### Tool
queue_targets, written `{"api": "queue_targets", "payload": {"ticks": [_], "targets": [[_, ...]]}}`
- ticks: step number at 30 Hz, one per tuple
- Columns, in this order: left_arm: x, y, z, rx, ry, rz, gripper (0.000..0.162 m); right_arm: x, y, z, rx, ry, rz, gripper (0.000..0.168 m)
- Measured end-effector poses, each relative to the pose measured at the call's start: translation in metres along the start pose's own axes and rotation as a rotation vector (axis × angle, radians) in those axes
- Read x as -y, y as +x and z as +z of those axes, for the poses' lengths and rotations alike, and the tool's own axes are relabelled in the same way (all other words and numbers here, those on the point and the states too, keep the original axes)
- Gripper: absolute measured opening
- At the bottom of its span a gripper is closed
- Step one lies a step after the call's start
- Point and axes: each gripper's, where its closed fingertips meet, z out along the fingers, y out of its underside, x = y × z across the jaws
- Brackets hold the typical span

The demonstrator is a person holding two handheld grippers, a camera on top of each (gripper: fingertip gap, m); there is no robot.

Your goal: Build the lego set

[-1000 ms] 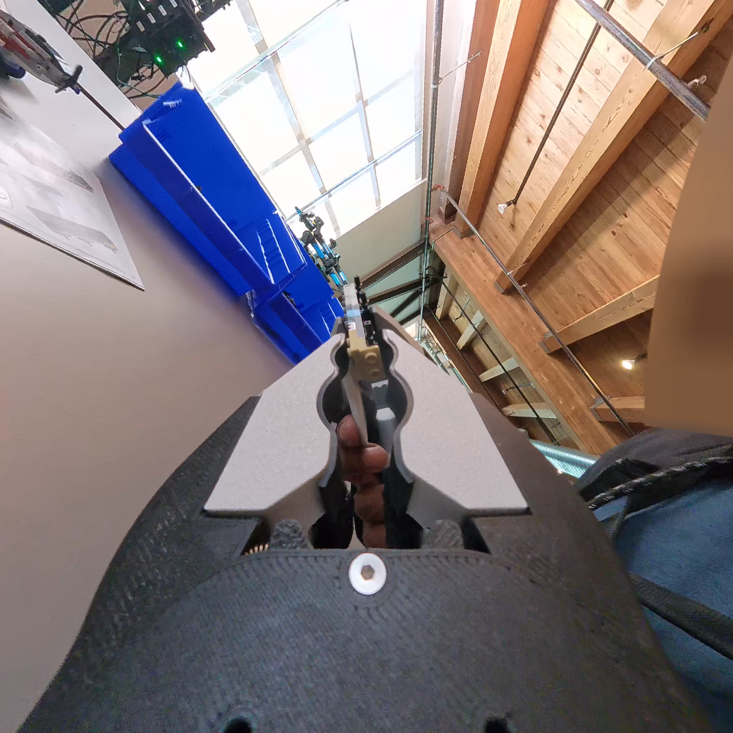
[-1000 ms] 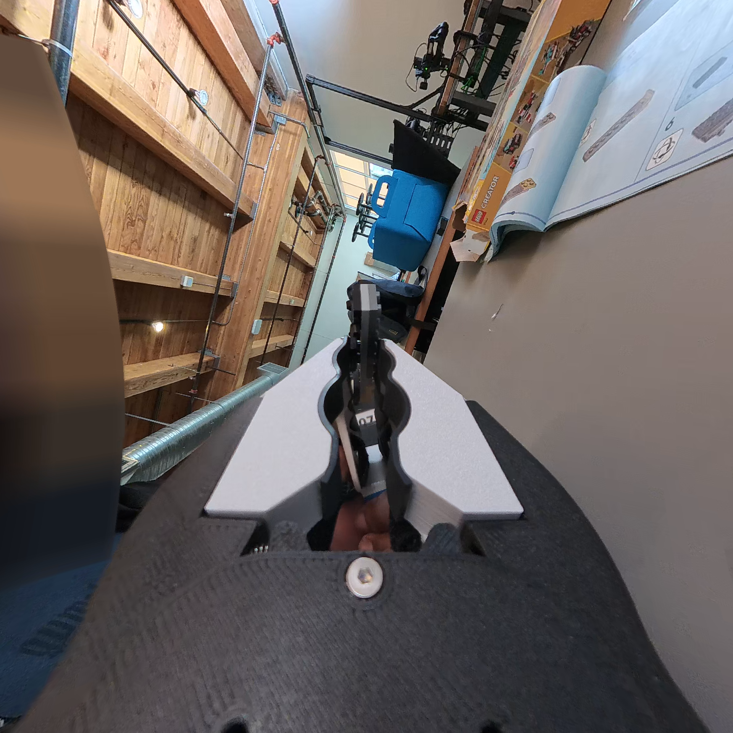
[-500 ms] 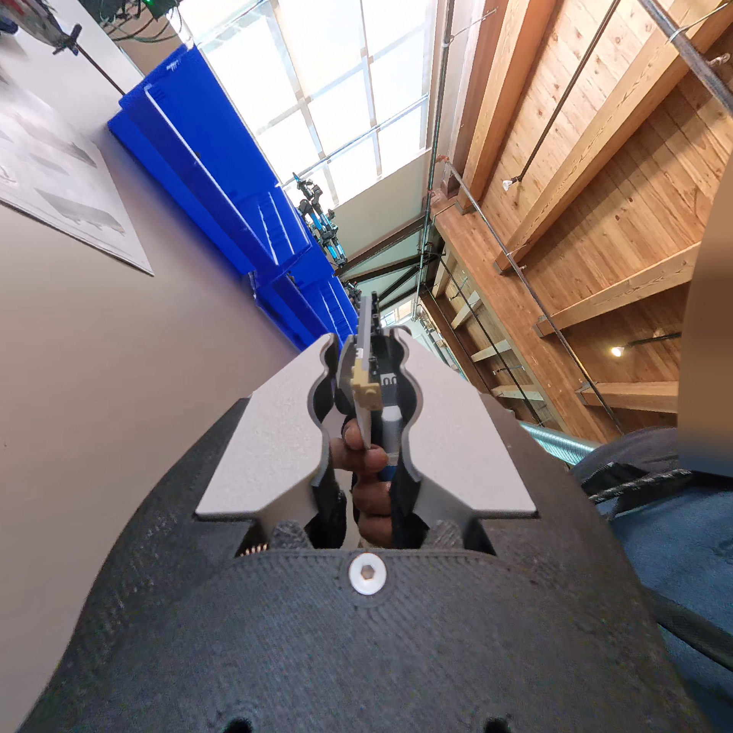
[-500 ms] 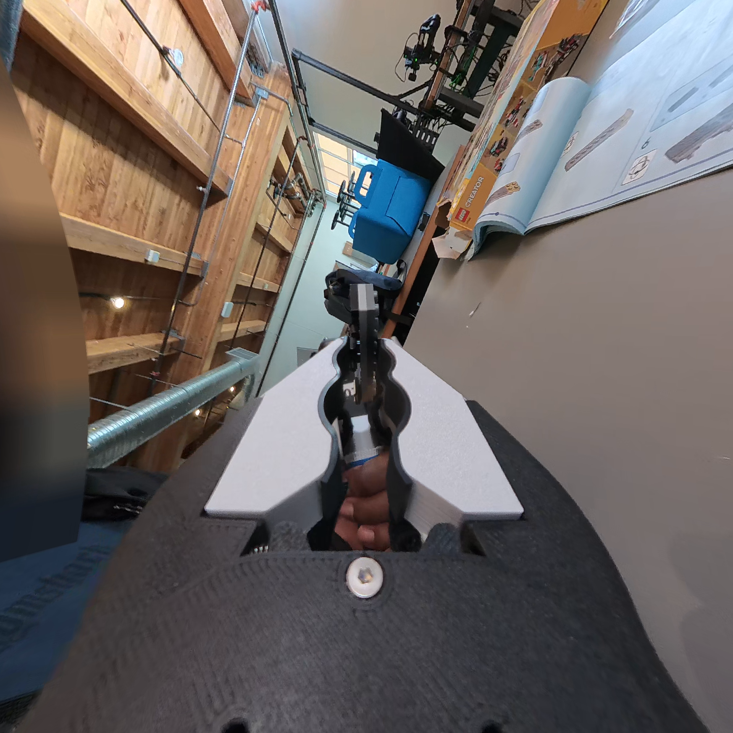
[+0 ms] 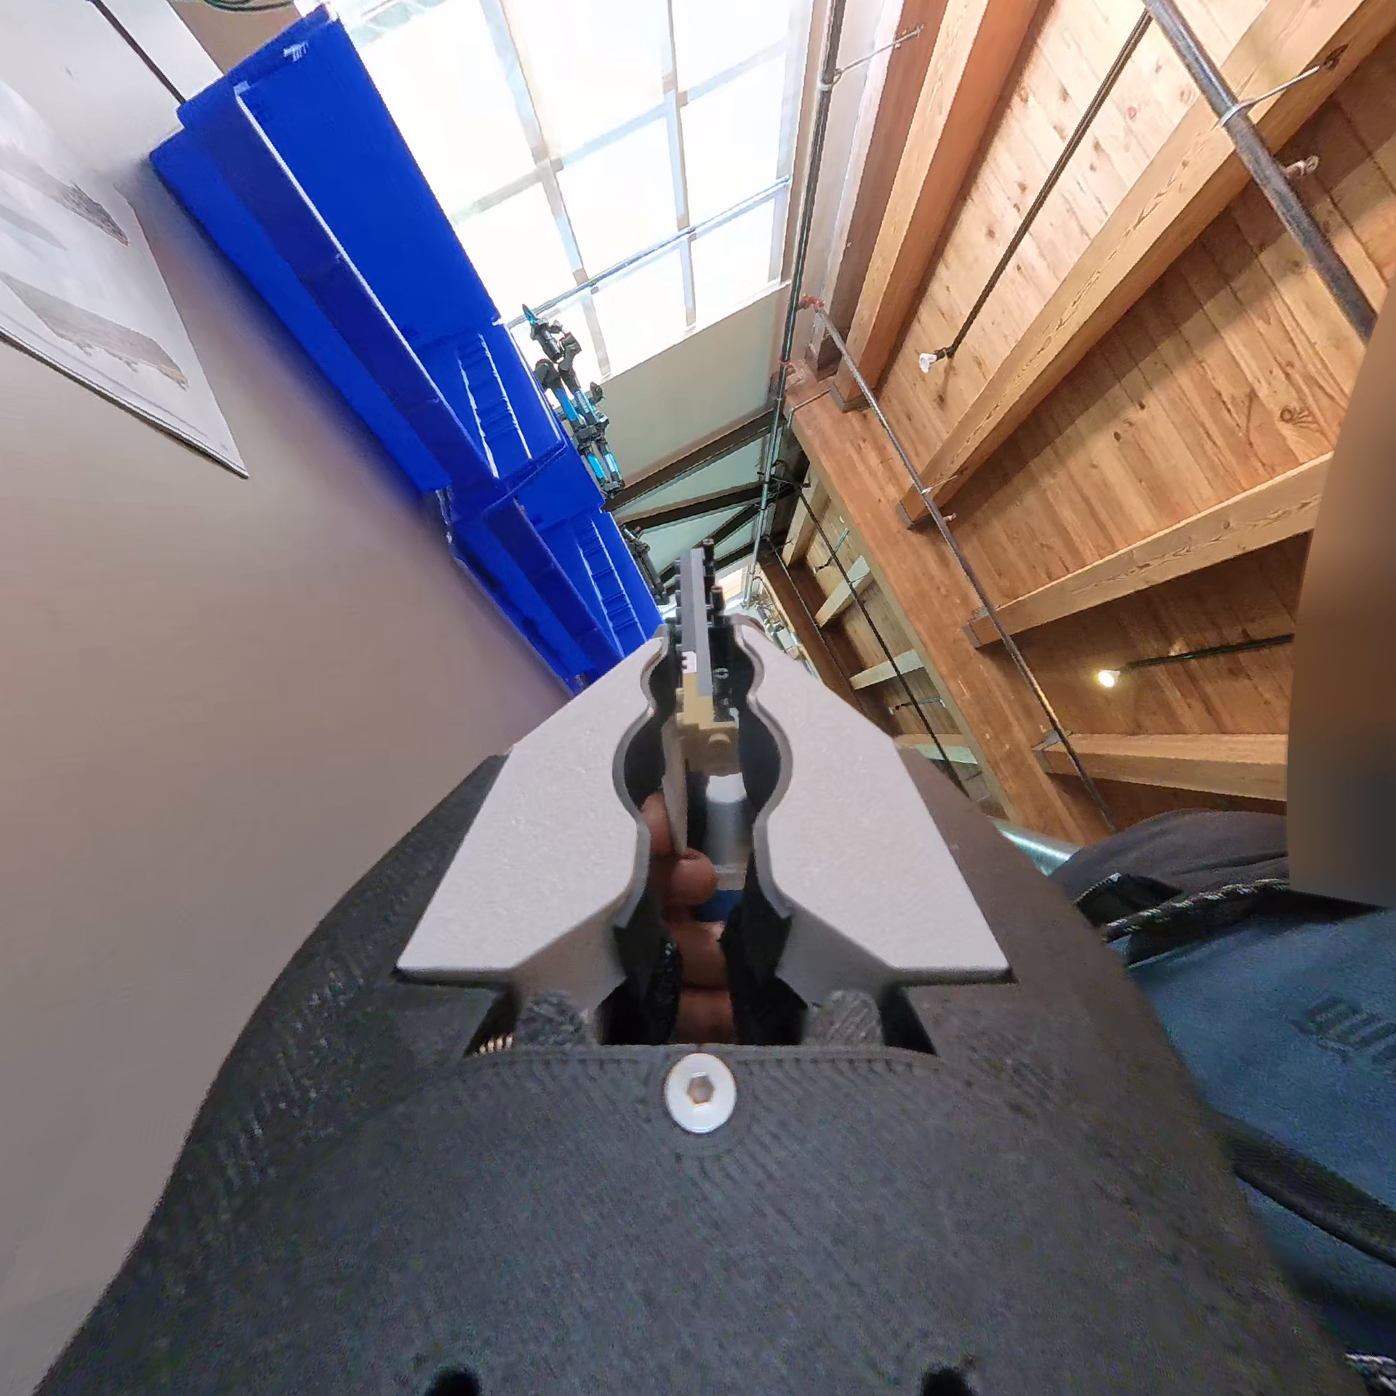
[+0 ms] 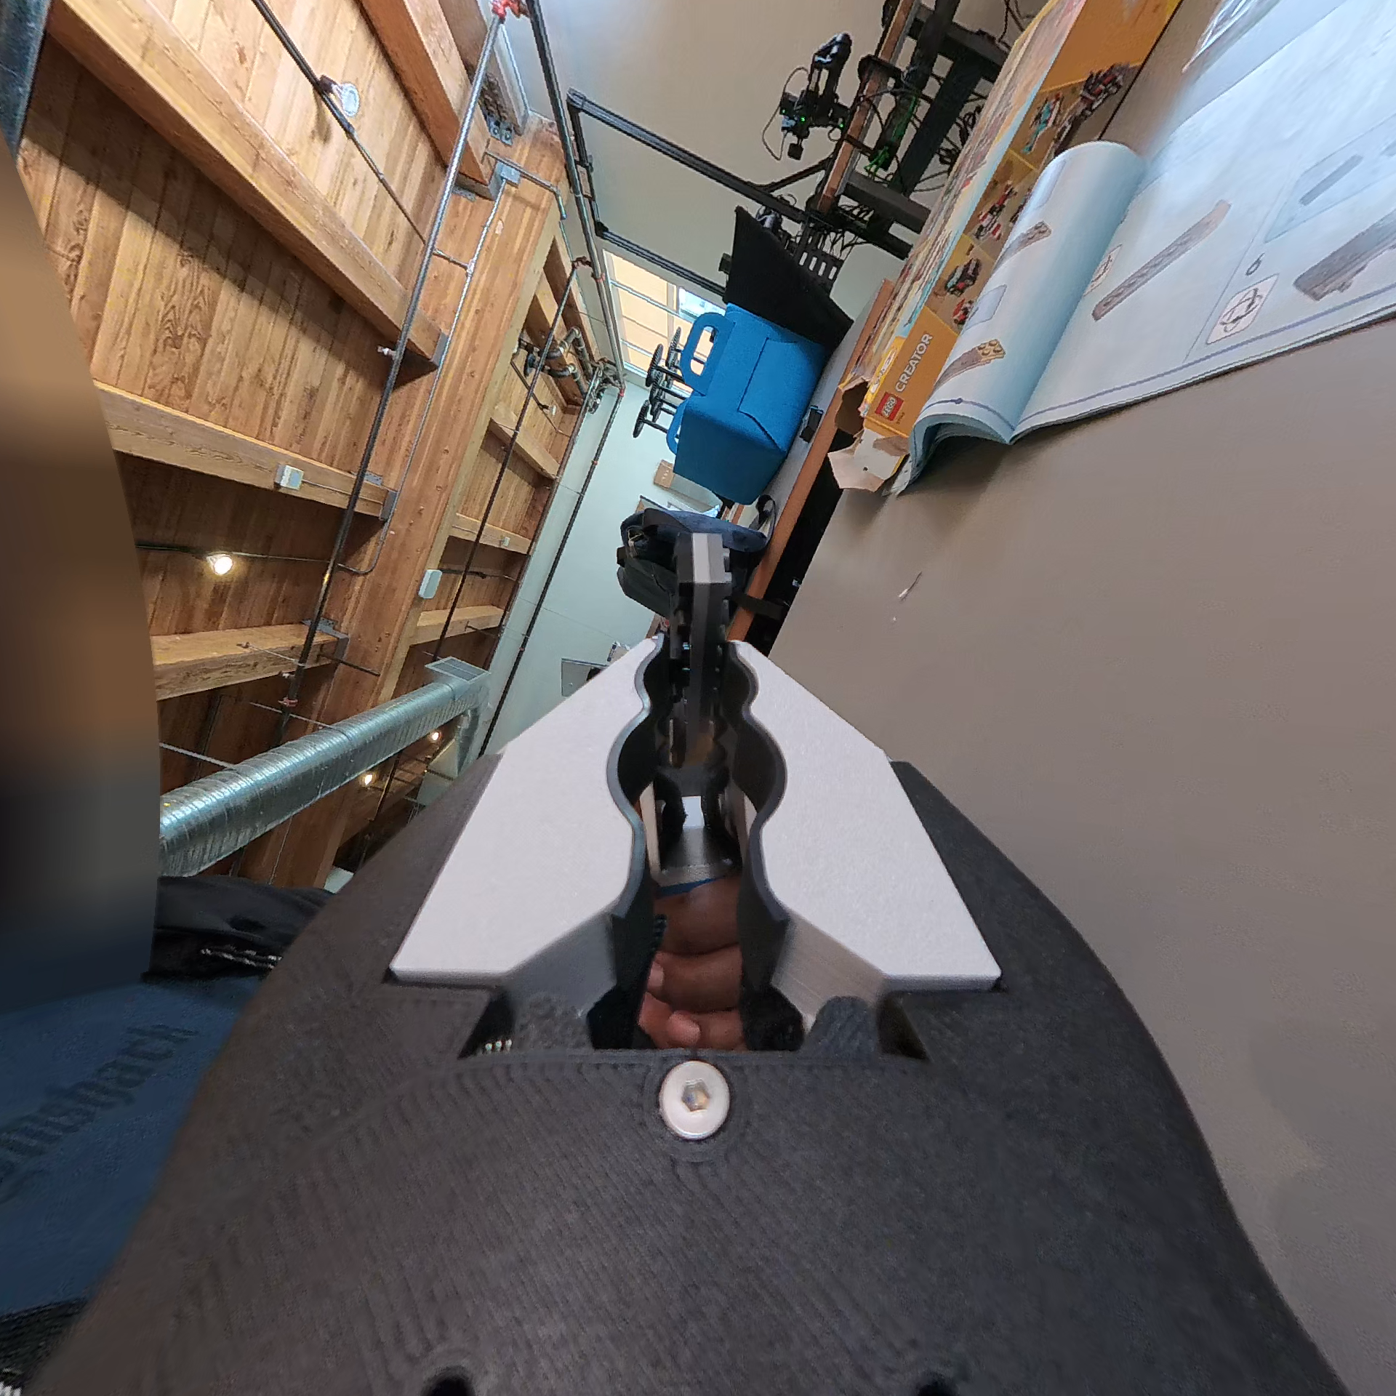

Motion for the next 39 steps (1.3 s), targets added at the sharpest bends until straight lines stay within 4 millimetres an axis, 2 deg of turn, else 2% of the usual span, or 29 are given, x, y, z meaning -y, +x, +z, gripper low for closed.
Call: {"api": "queue_targets", "payload": {"ticks": [14, 19, 26, 31, 34, 39], "targets": [[0.001, 0.010, -0.001, 0.004, -0.023, 0.158, 0.012, 0.000, -0.010, 0.000, 0.061, -0.060, -0.048, 0.013], [0.000, 0.018, -0.001, 0.003, -0.057, 0.266, 0.011, 0.001, -0.010, -0.003, 0.062, -0.100, -0.111, 0.030], [0.000, 0.025, -0.003, 0.027, -0.132, 0.475, 0.011, 0.000, -0.012, -0.013, 0.038, -0.247, -0.323, 0.042], [-0.001, 0.029, -0.010, 0.047, -0.224, 0.740, 0.012, 0.009, -0.020, -0.020, 0.030, -0.385, -0.712, 0.045], [-0.005, 0.029, -0.014, 0.054, -0.284, 0.853, 0.012, 0.001, -0.024, -0.017, 0.059, -0.492, -0.875, 0.046], [-0.014, 0.031, -0.017, 0.020, -0.336, 0.956, 0.012, -0.018, -0.032, -0.011, 0.162, -0.586, -0.965, 0.041]]}}
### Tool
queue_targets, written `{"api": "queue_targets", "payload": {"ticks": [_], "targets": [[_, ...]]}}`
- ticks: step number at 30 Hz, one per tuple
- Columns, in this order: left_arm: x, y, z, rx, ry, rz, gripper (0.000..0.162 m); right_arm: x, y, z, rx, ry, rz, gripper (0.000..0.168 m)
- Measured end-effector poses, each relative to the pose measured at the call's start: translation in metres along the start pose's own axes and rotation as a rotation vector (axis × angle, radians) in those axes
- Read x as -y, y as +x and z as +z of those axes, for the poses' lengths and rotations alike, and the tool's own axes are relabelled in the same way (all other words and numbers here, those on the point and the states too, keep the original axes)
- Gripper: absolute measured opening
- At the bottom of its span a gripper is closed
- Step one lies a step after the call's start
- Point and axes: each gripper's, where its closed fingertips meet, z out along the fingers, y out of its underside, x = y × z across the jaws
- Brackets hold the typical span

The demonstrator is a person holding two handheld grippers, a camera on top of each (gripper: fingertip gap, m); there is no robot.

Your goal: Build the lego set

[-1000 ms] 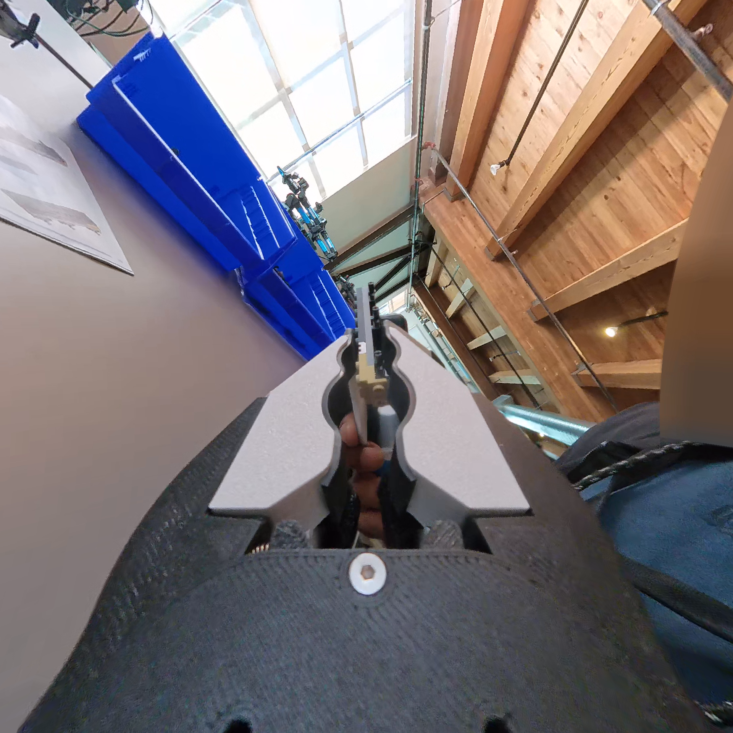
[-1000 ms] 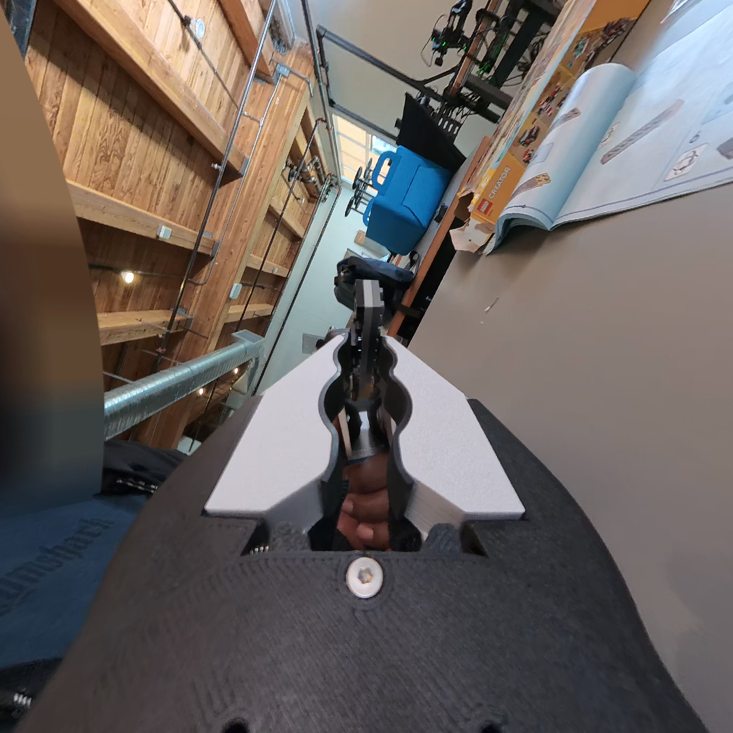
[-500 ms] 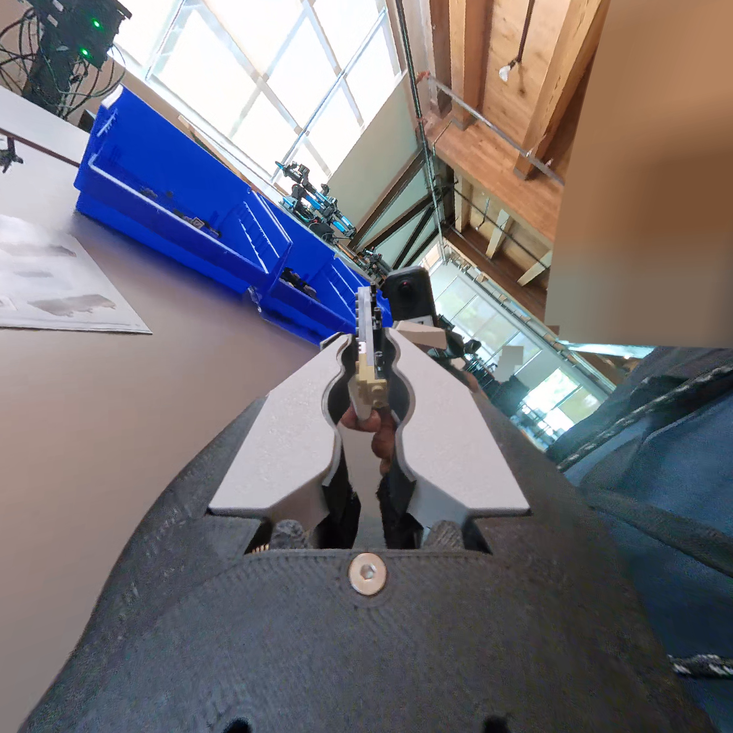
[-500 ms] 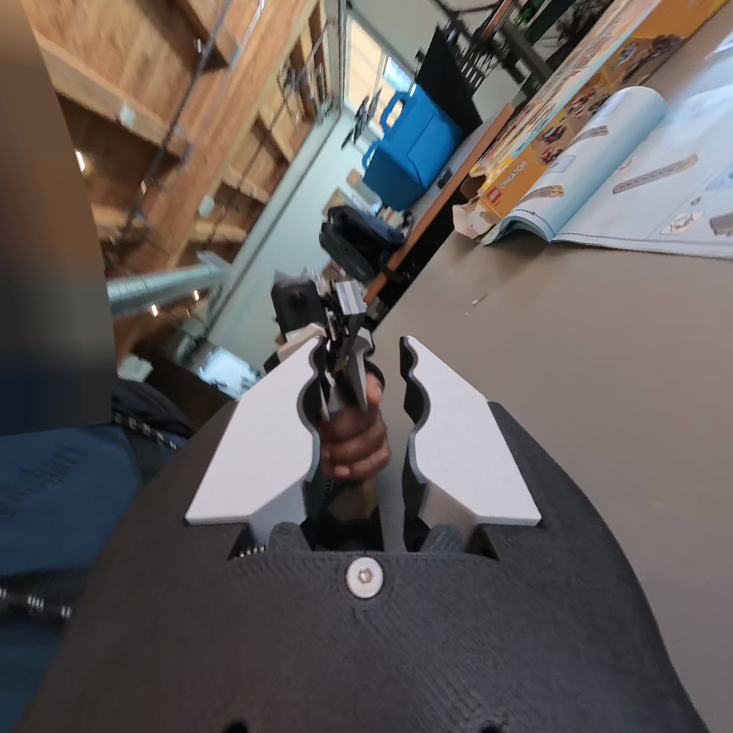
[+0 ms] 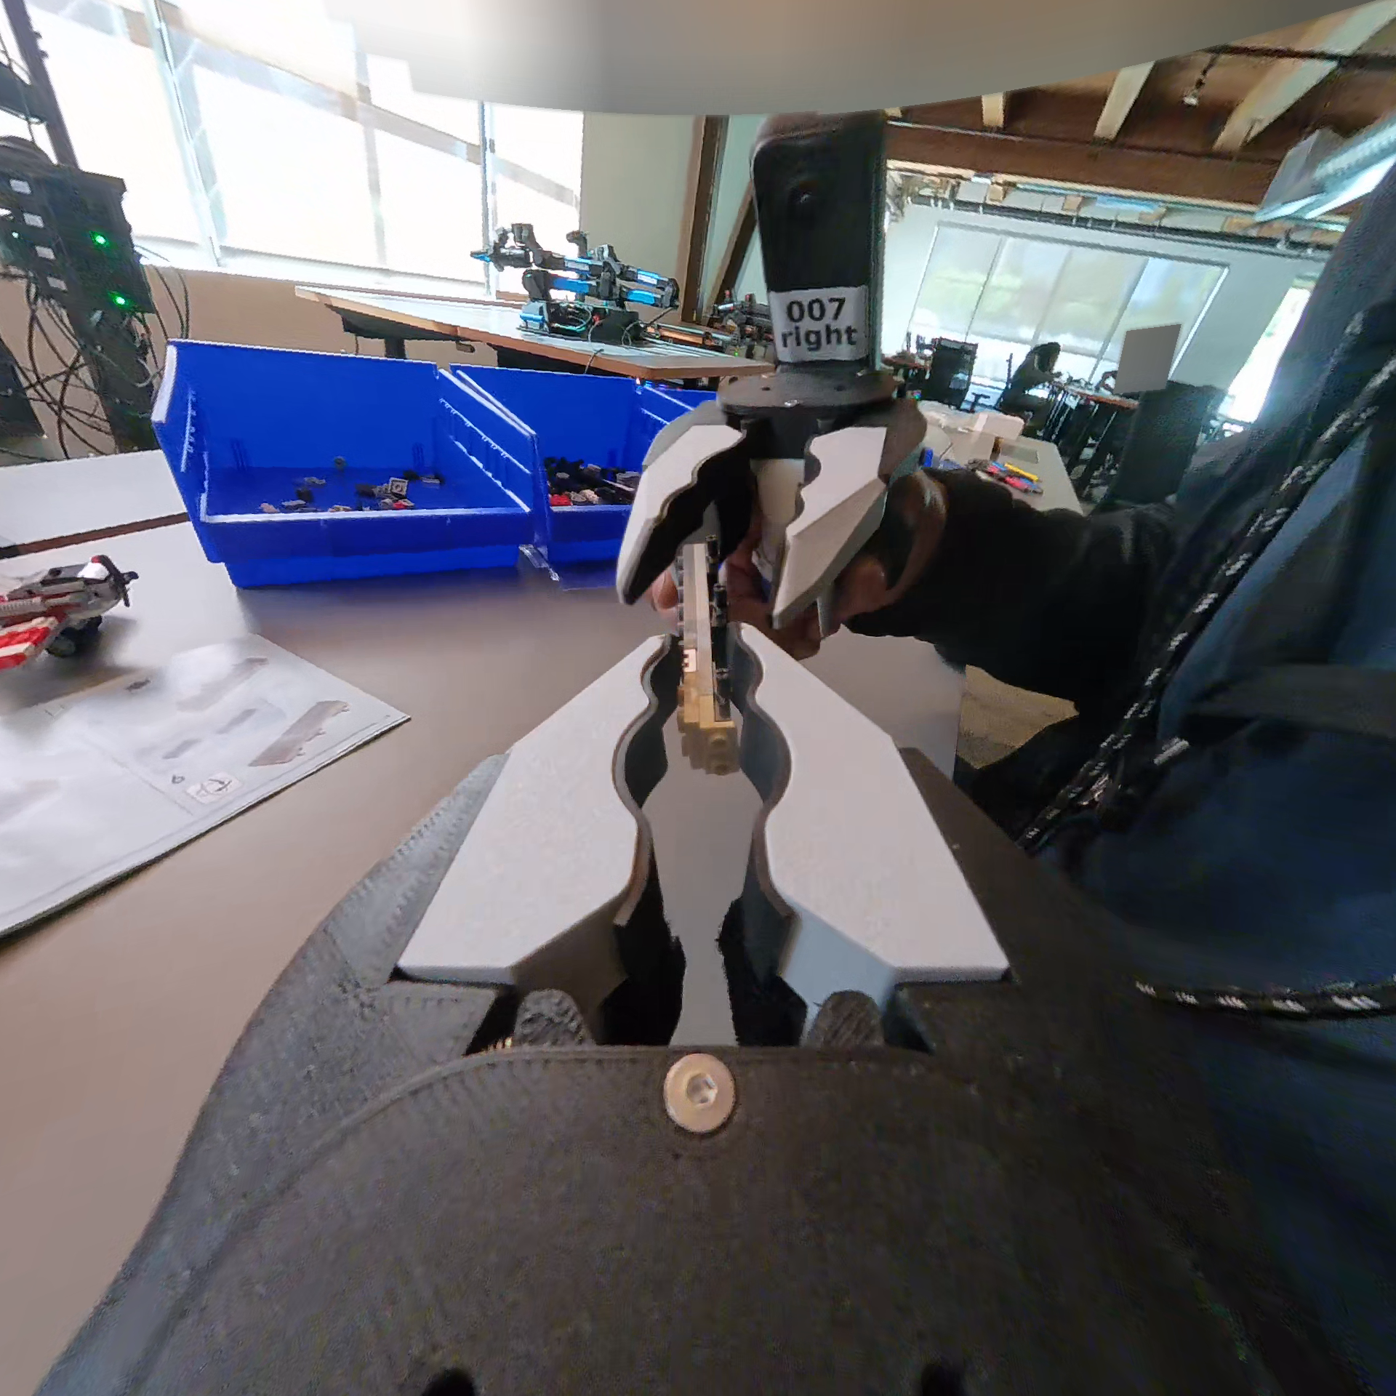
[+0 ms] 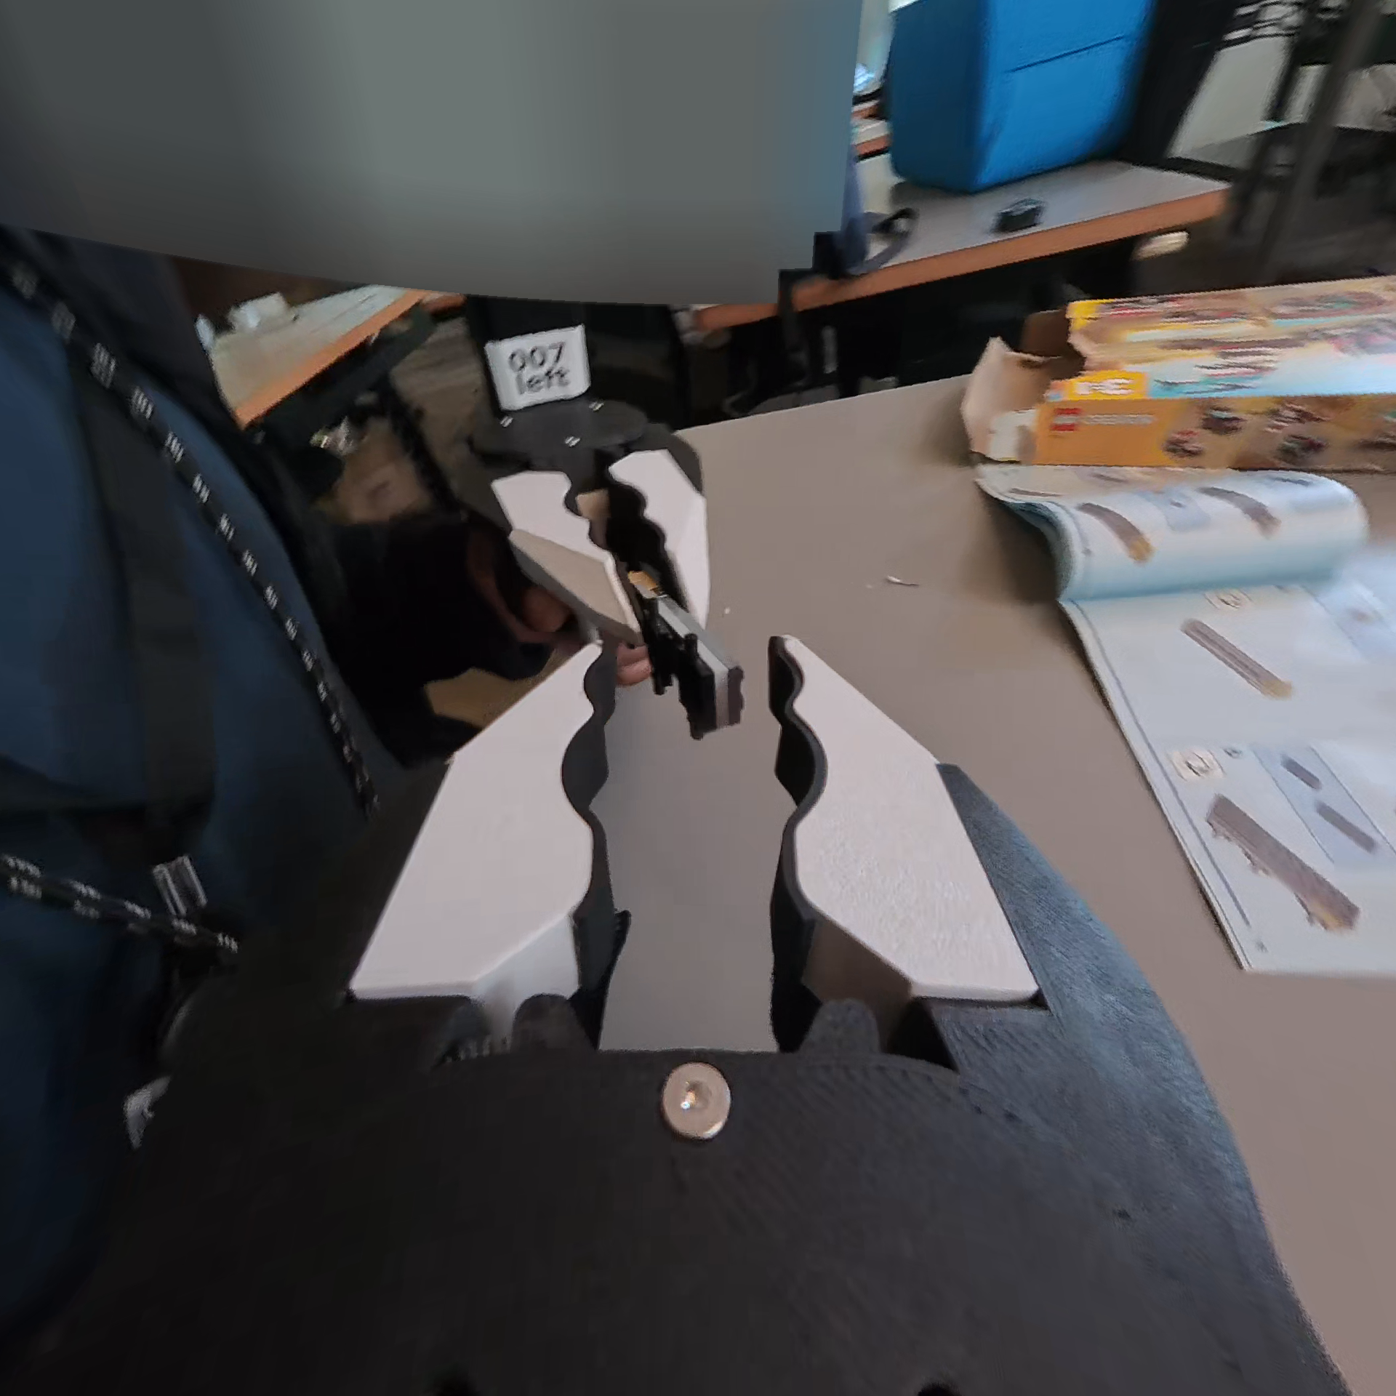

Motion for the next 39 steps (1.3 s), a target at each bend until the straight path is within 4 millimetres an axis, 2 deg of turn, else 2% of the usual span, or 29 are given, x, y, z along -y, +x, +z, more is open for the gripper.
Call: {"api": "queue_targets", "payload": {"ticks": [5, 21, 35, 39], "targets": [[-0.001, 0.007, -0.002, -0.041, -0.009, 0.051, 0.012, -0.002, -0.007, 0.002, 0.035, -0.017, -0.042, 0.021], [0.000, 0.016, -0.002, -0.102, 0.007, 0.038, 0.013, 0.001, -0.019, 0.000, 0.090, 0.039, -0.039, 0.013], [-0.001, 0.017, 0.000, -0.117, 0.008, 0.017, 0.012, -0.001, -0.019, -0.001, 0.133, 0.063, 0.024, 0.015], [-0.001, 0.007, -0.001, -0.089, 0.026, -0.053, 0.012, 0.008, -0.014, -0.004, 0.134, 0.145, 0.106, 0.033]]}}
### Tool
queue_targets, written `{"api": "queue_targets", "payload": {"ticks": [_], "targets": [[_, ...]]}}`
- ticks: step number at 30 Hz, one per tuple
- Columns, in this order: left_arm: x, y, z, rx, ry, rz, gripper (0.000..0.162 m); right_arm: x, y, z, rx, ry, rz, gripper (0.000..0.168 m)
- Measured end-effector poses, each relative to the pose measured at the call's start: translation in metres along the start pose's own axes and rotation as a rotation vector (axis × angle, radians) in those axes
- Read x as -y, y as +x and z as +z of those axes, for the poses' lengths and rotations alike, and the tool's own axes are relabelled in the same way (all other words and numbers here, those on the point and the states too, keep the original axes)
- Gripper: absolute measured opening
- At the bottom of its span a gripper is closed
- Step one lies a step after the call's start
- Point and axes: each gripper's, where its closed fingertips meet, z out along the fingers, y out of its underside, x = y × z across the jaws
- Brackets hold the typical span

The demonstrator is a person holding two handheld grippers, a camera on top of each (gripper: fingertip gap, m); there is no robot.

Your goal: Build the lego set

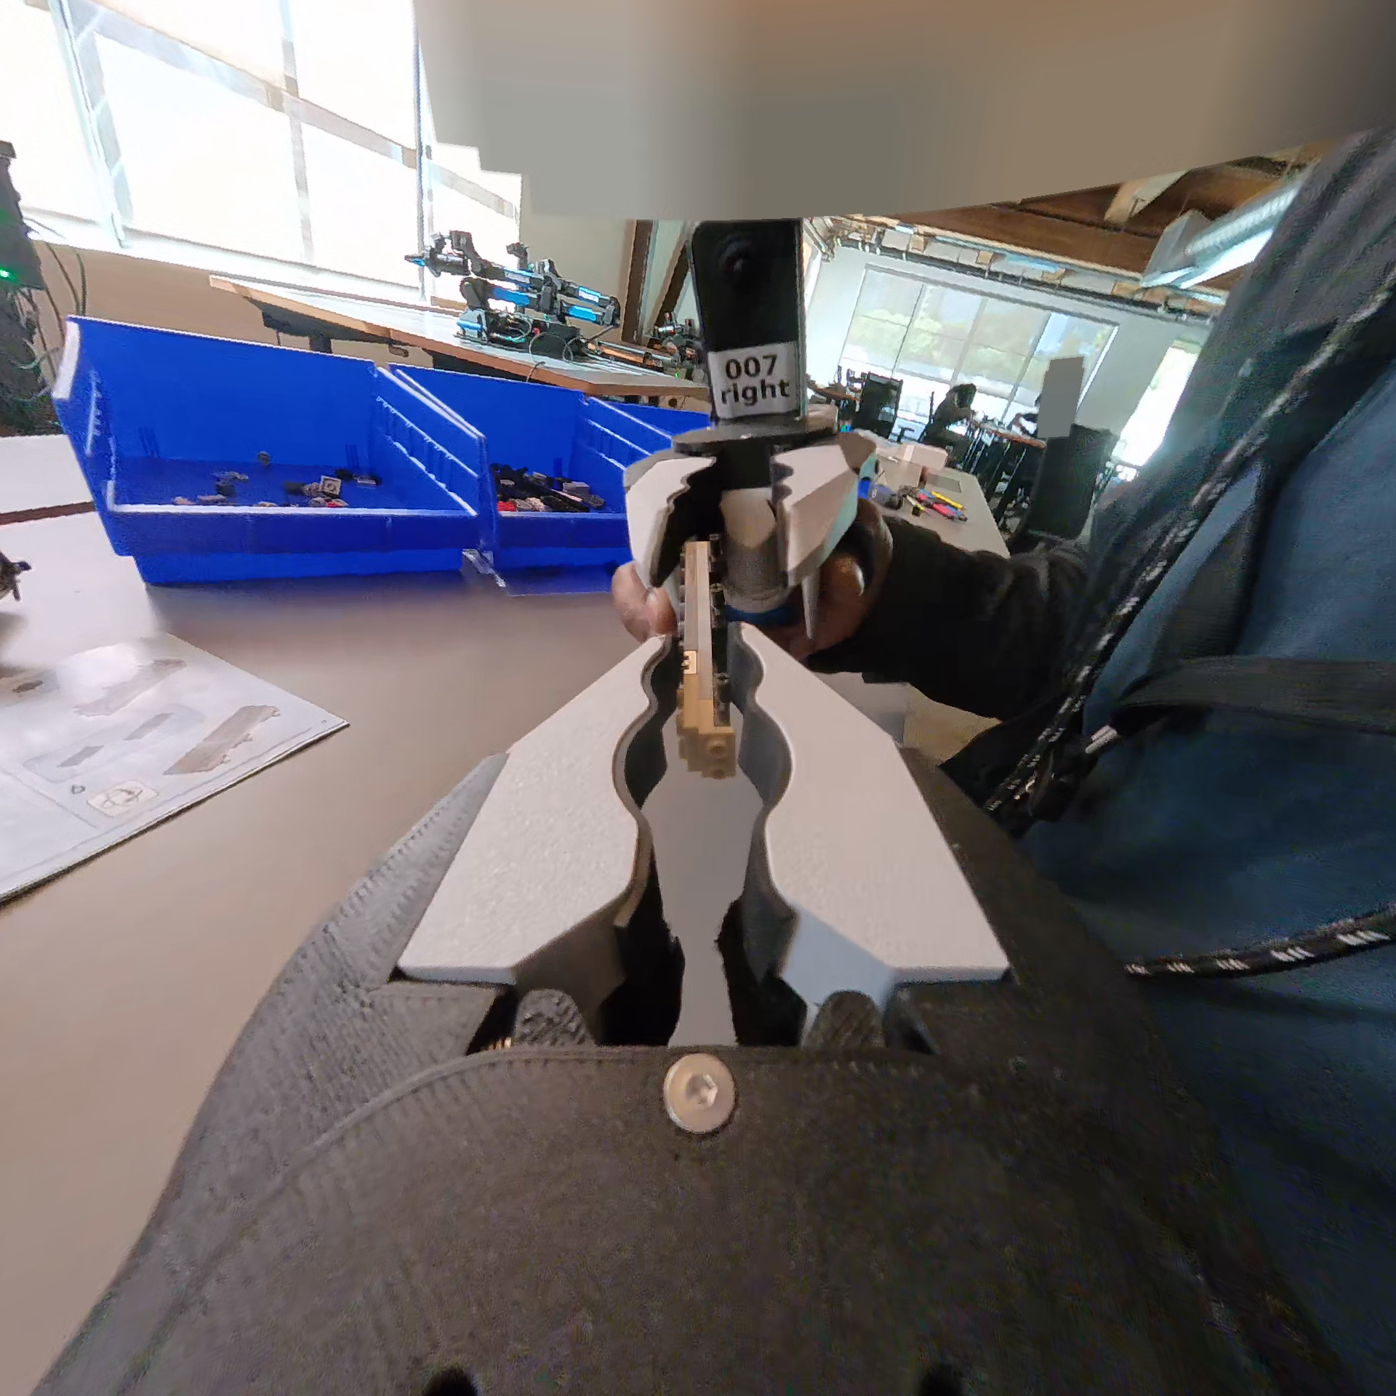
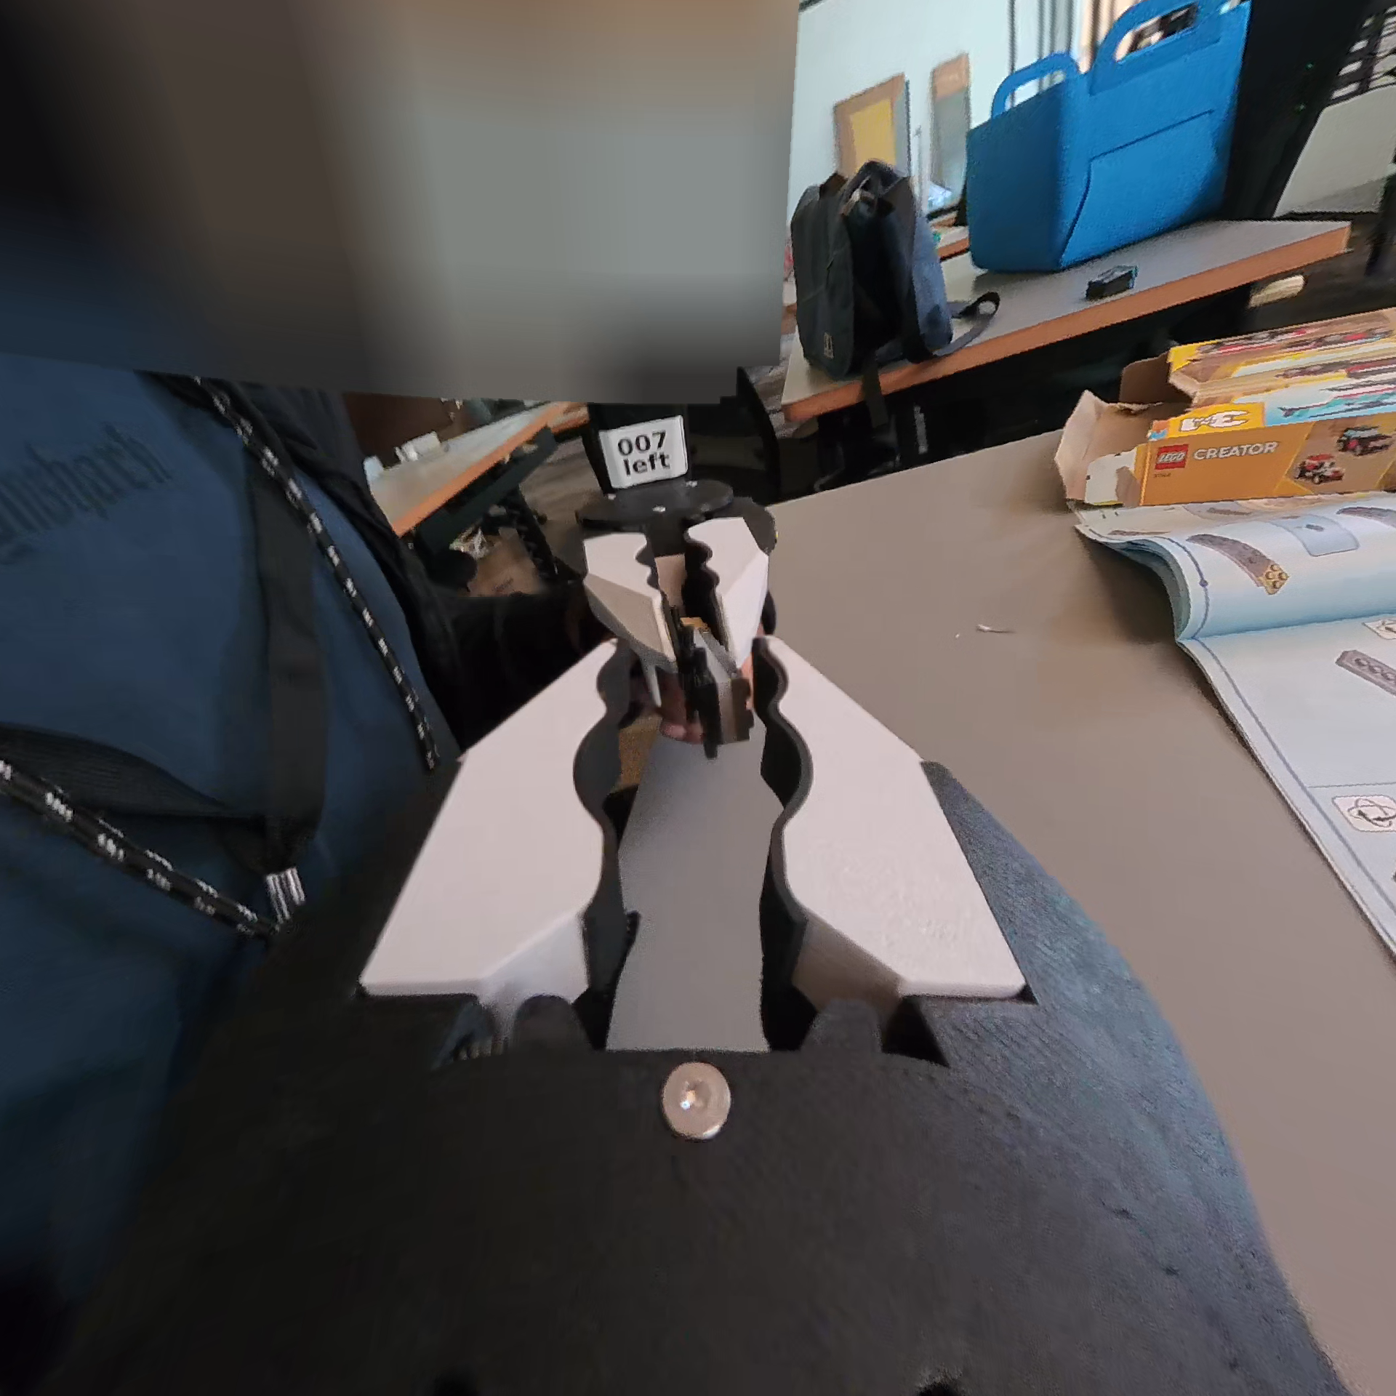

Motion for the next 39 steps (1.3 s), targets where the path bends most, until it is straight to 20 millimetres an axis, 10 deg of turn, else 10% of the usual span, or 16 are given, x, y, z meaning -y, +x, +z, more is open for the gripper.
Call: {"api": "queue_targets", "payload": {"ticks": [32, 39], "targets": [[0.004, 0.018, 0.005, -0.060, 0.015, 0.043, 0.012, -0.003, -0.013, 0.002, 0.028, 0.019, -0.067, 0.013], [0.013, 0.002, 0.001, -0.018, 0.113, -0.089, 0.012, 0.010, 0.006, 0.001, -0.077, 0.158, 0.056, 0.059]]}}
